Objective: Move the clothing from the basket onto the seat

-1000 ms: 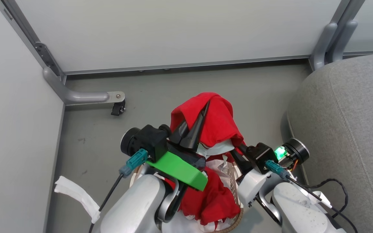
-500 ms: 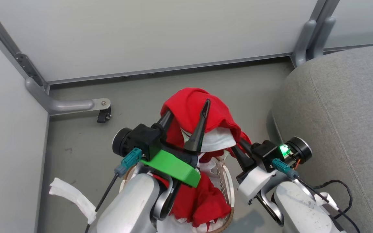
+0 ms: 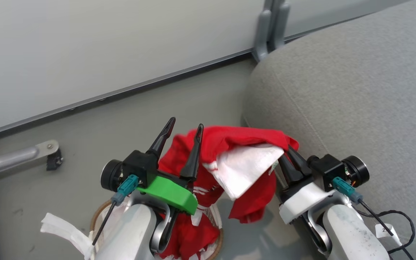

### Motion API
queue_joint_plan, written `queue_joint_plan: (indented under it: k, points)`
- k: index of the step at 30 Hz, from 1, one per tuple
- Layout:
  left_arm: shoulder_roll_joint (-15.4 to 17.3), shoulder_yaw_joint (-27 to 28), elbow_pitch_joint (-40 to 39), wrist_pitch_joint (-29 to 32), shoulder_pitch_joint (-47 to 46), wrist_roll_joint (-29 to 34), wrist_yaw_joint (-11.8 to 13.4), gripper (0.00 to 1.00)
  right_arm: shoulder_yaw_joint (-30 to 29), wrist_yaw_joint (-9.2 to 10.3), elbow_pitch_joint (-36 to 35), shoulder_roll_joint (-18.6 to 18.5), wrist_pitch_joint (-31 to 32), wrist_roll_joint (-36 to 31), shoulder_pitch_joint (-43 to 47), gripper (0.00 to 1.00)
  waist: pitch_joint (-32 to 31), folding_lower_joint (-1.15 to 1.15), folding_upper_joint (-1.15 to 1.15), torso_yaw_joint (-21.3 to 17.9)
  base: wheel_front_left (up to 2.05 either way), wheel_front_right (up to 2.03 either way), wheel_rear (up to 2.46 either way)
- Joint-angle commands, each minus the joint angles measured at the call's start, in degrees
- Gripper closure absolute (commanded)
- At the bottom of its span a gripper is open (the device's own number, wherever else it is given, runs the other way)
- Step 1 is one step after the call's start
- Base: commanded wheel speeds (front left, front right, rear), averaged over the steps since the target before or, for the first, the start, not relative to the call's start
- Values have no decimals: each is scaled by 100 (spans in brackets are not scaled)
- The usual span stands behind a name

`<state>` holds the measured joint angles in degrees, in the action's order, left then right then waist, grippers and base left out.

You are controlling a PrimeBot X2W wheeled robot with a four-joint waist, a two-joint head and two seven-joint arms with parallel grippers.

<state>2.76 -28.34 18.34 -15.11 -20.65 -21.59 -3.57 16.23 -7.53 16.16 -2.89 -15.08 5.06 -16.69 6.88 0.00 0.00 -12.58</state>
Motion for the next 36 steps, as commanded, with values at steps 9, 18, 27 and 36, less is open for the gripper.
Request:
queue_joint_plan:
  k: [9,18,27,36]
  points:
    - [29,157,108,-8,203,32,-101,0,-355,8,-293,-14,-13,187,225,100,84,0,0,-1764,0,0,0]
    - [31,-47,114,-8,5,116,-87,0,-1026,8,-342,-510,-14,-161,-692,100,627,0,0,-1646,0,0,0]
    - [32,-73,19,-8,-510,419,-159,0,-1570,8,-193,-1648,-13,-426,-2656,100,1735,0,0,-792,0,0,0]
    - [30,-210,-243,-8,-940,513,-214,0,-1956,8,603,-2643,-13,-751,-4417,100,2605,0,0,34,0,0,0]
